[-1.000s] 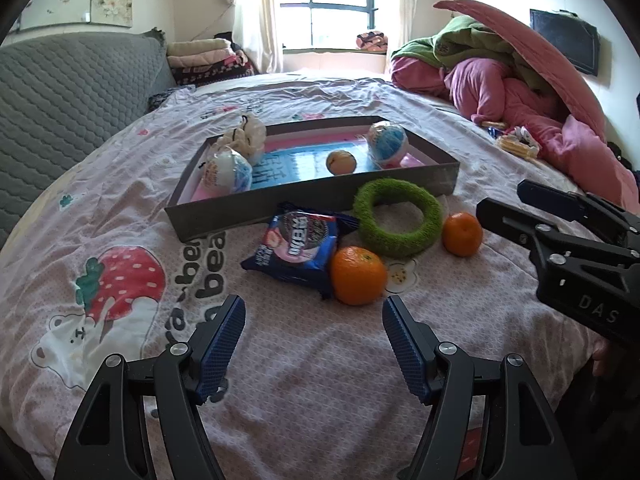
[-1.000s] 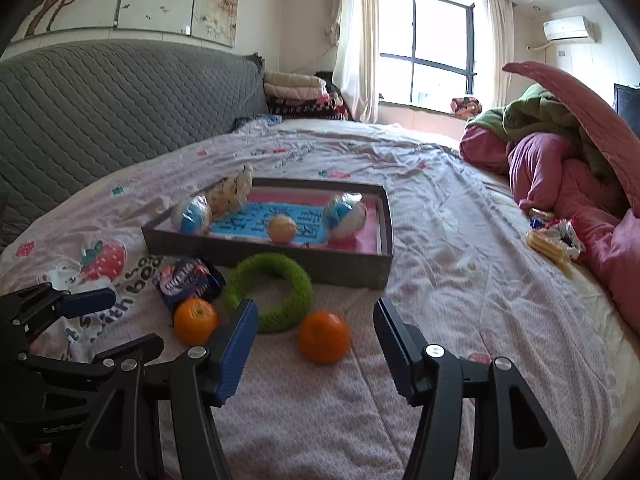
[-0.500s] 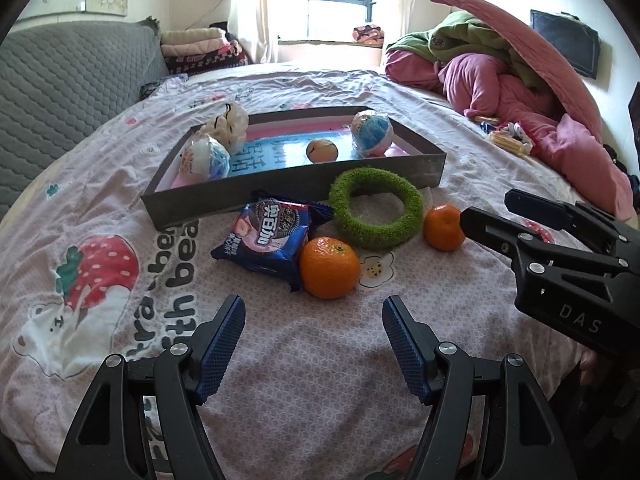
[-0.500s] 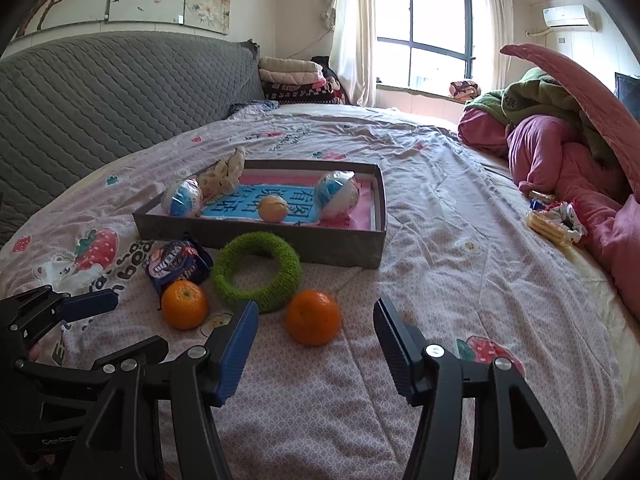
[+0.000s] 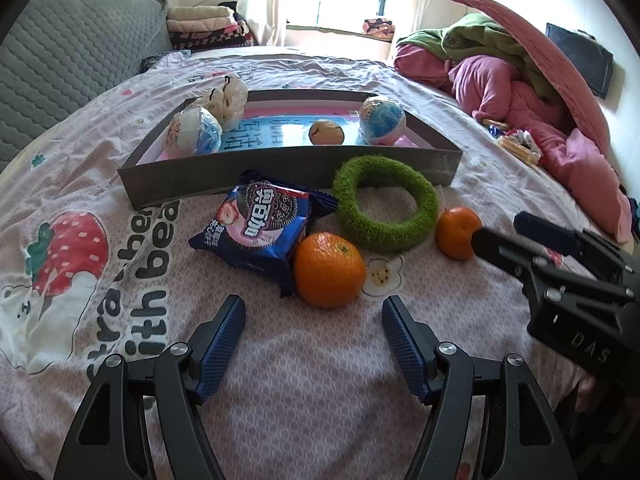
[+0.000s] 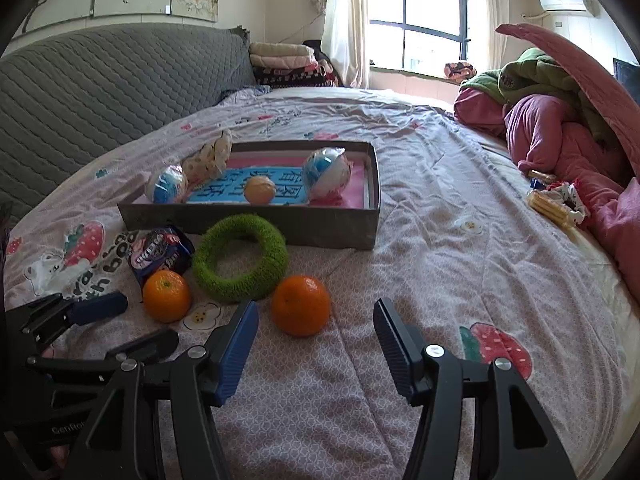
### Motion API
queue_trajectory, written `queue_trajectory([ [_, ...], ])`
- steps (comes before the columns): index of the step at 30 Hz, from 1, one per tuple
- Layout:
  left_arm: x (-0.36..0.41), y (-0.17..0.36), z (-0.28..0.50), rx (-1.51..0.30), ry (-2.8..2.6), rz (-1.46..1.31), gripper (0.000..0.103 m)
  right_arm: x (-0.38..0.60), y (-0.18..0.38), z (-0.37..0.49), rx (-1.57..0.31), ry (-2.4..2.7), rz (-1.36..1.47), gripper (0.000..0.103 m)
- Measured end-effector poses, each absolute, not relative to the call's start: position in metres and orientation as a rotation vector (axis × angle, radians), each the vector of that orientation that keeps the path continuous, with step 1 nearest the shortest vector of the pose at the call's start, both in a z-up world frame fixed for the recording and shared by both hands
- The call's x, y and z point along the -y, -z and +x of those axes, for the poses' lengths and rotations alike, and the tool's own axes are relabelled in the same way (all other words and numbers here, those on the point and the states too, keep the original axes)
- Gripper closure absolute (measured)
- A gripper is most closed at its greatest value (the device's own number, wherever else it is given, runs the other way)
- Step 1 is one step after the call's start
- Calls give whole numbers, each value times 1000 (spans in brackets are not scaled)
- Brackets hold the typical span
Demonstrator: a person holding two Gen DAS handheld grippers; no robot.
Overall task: Organize objects
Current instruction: 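Withdraw both grippers from the tray toward the oranges and snack packet, then grasp the large orange with the right gripper while the left approaches the snack packet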
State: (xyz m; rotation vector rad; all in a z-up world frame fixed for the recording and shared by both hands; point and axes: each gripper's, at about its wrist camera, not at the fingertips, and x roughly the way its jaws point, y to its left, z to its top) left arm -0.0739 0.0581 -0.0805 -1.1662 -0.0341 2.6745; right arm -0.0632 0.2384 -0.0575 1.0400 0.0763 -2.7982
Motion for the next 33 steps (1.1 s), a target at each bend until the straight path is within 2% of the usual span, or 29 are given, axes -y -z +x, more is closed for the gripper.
queue_trajectory([
  [13,-62,85,-97,85,-2670,-1165,31,-238,71,-80,-65,2780,1121,43],
  [24,-60,88,-110,107,-2684,-1178,35,-233,78,-92,-66,2761,1148,44],
  [33,-53,87,-100,115,-2660,-1186,40,-228,81,-93,-95,2744,1138,57],
])
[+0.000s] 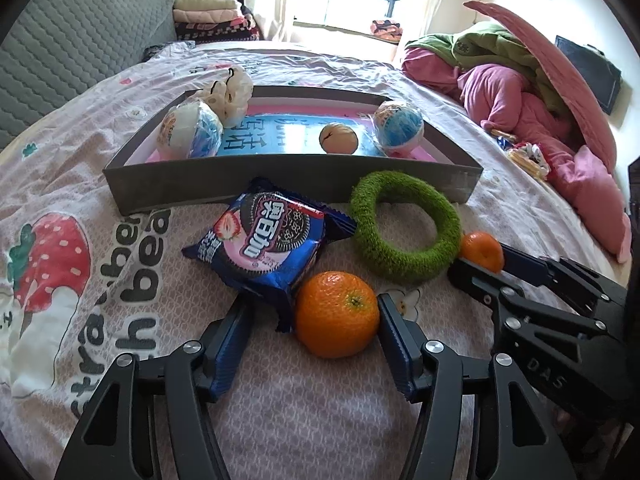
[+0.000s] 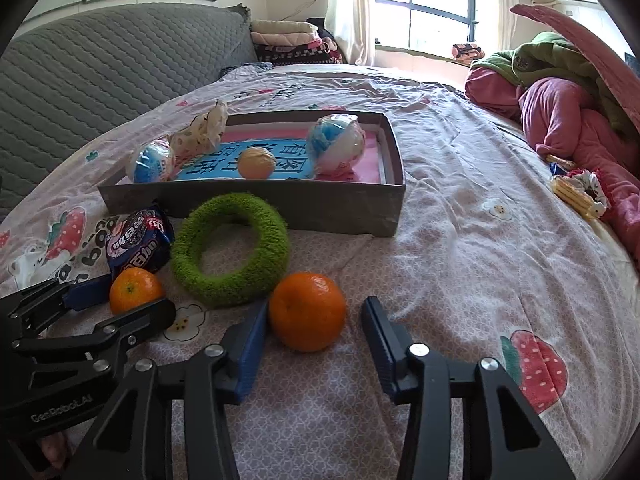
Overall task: Organize objects
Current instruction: 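Grasp the large orange with the right gripper while the left approaches the snack packet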
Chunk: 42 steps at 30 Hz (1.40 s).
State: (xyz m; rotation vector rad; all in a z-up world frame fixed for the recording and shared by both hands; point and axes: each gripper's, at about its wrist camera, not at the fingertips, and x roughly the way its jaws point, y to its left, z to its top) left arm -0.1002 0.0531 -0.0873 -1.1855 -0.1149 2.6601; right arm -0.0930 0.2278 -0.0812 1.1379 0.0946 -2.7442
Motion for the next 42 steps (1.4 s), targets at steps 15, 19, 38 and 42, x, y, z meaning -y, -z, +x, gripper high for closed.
queue_trajectory([
  [15,-52,84,-81,87,-2631,-1154,54,-224,82,-92,-124,2732,1131,65],
  [19,-57,84,-85,82,-2638,-1178,55,-224,82,-92,-115,2734,1133,65],
  [38,-43,77,-69,138,-2617,-1158,61,-231,78,-91,-54,2726,1124,65],
  [42,-40,73,-65,126,-2630,-1137,61,-232,77,-90,-42,2730,1119,65],
])
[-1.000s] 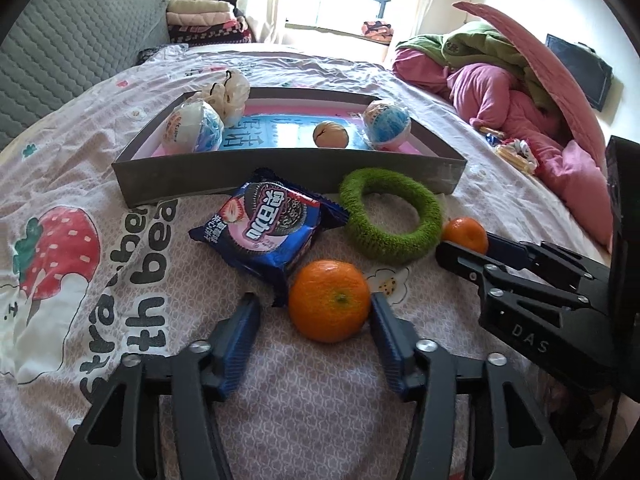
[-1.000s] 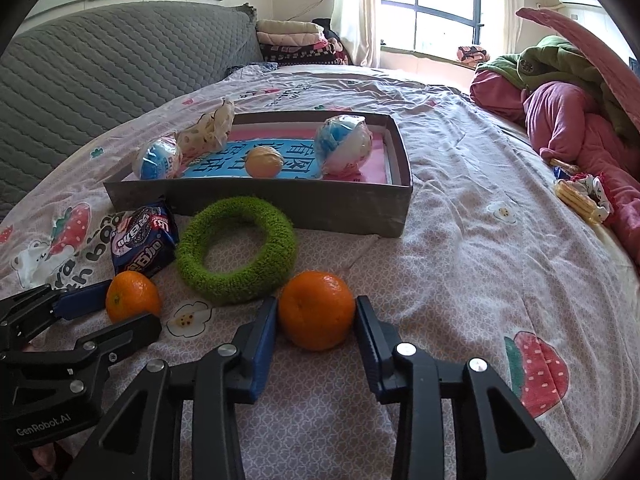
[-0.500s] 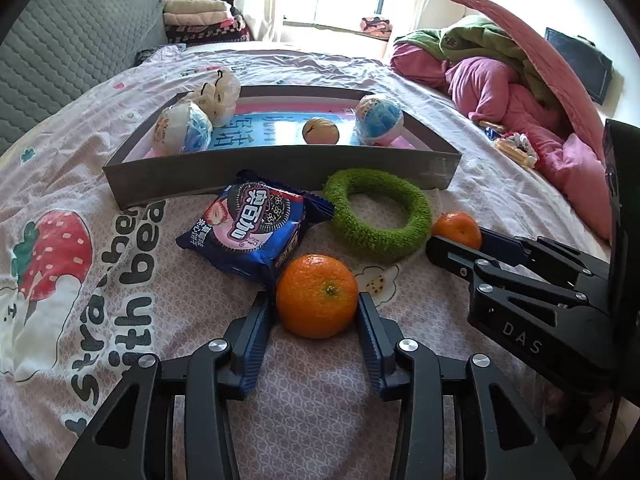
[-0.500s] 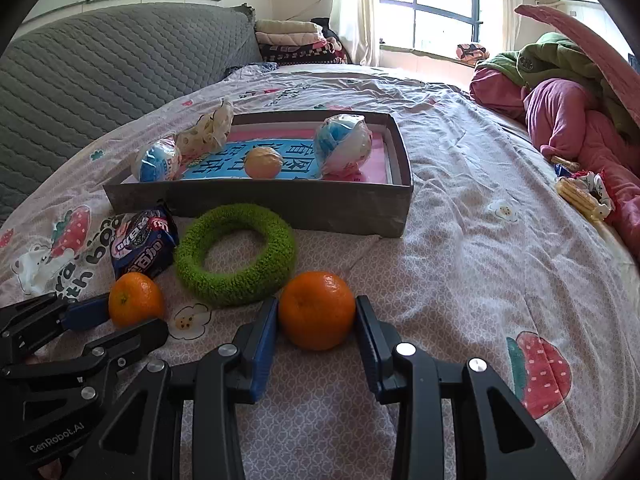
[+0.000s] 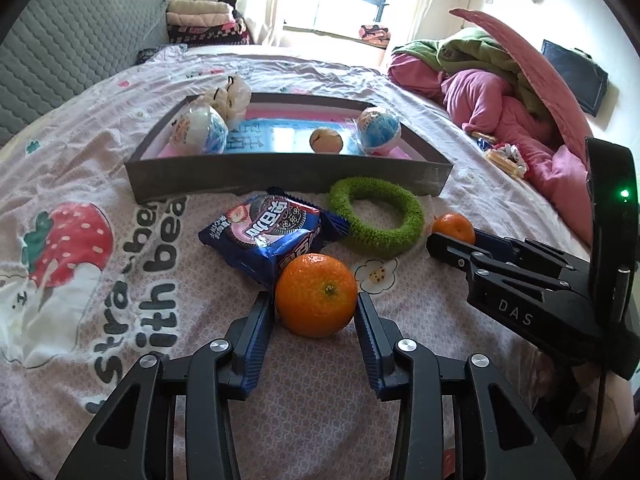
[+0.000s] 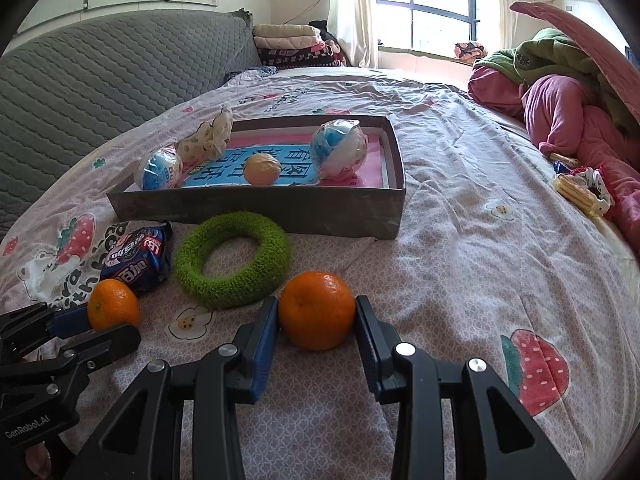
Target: Organize objects
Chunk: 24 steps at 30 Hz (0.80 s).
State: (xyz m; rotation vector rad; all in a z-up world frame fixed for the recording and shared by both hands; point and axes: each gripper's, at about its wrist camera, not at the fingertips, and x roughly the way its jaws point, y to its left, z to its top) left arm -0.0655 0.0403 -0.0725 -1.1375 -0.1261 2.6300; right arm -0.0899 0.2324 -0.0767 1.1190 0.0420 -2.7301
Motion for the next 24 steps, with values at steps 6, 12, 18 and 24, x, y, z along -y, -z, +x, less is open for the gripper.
queue_trajectory([
  [6,-37,62,-60,121,-2643,-1097,61,-232,76,-89,-37,2730,1115,65],
  [12,-34,54,-56,139,-2646,-1068,61,-231,76,-89,-44,2729,1110,65],
  [18,-33,45,-52,147,-2655,-1031,61,-230,76,-89,-43,2727,1113,65],
  [24,-34,34,-47,146,-2662,-982,62,-231,77,-88,-36,2726,1114,65],
])
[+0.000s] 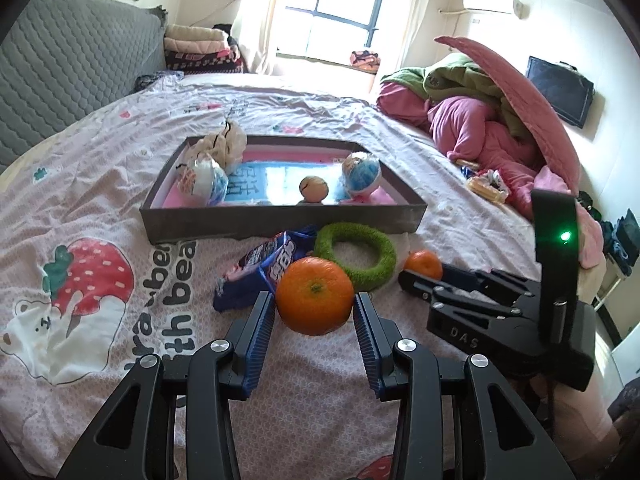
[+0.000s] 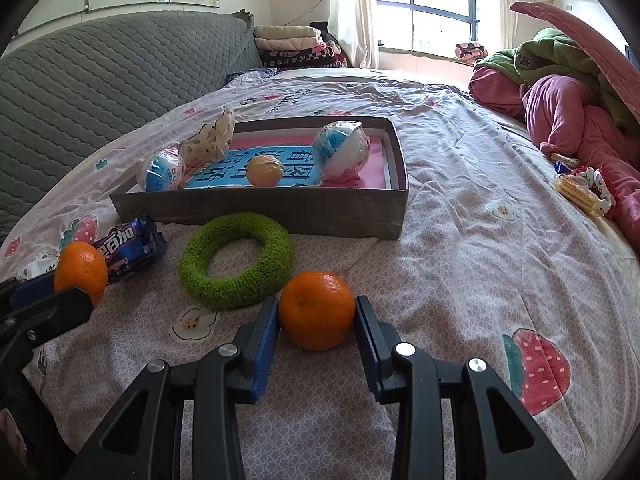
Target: Organize objects
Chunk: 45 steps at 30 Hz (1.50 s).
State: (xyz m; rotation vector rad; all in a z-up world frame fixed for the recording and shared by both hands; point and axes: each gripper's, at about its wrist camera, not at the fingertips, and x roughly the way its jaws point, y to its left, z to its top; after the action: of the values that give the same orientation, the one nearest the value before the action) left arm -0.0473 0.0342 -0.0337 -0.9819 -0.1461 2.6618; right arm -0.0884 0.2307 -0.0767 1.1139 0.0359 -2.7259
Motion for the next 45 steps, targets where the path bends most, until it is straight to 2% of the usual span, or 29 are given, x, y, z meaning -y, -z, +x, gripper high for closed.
queue_trajectory([
  [2,-36,30,-47,134,-2670,-971,67,-231,77,-88,-36,2727,1114,65],
  [5,-35,30,-49,131,-2677,-980,68,-231,77,-88,-38,2727,1116,65],
  [8,-34,39,-51,119,-2668,-1031,73,-231,77,-89,-38,2726,1118,65],
  [16,-42,39,-48,90,-2657,-1011,75,-231,77,-89,-34,2729,1116,65],
  [22,-40,42,-50,91,-2659,-1021,80,-228,76,-87,-64,2731,1103,66],
  [30,-39,42,-51,95,-2663,-1010,82,-220,65,-81,-119,2752,998,66],
  [45,-28,39,-63,117,-2687,-993,83,-224,47,-81,28,2742,889,66],
])
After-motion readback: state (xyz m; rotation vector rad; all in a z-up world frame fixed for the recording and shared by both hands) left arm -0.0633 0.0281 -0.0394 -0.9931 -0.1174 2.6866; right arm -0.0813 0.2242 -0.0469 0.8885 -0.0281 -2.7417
